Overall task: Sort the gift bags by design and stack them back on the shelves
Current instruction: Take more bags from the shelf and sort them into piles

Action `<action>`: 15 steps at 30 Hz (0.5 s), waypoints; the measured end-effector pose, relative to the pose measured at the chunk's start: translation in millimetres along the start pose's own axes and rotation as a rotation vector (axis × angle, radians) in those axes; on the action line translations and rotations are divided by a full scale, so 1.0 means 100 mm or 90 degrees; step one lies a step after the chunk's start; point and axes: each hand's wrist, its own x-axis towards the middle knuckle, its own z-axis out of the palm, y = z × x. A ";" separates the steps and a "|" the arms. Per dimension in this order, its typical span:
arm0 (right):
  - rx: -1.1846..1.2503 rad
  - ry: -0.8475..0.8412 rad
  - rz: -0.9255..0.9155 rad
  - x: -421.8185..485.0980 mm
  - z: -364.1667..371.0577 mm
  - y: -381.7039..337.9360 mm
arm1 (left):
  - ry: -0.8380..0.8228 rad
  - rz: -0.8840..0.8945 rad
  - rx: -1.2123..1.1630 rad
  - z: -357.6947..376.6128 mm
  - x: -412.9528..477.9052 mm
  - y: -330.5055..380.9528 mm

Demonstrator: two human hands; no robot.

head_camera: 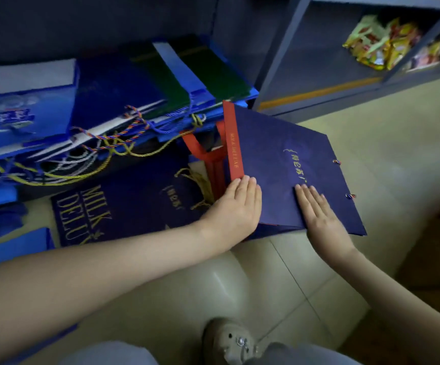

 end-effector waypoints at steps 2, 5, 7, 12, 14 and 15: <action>0.006 -0.037 0.055 -0.19 0.17 0.17 | -0.044 0.055 -0.031 0.12 0.10 0.13; 0.043 -0.159 0.156 -0.41 0.34 0.41 | -0.115 0.145 -0.064 0.39 0.09 0.20; 0.047 -0.272 0.158 -0.50 0.41 0.52 | -0.163 0.147 -0.029 0.50 -0.01 0.22; 0.011 -0.303 0.021 -0.34 0.68 0.46 | -0.316 0.170 -0.004 0.74 -0.29 0.13; 0.005 -0.289 -0.023 -0.13 0.78 0.33 | -0.335 0.148 -0.011 0.79 -0.33 0.08; -0.018 -0.304 -0.030 -0.02 0.83 0.28 | -0.350 0.138 -0.015 0.82 -0.35 0.06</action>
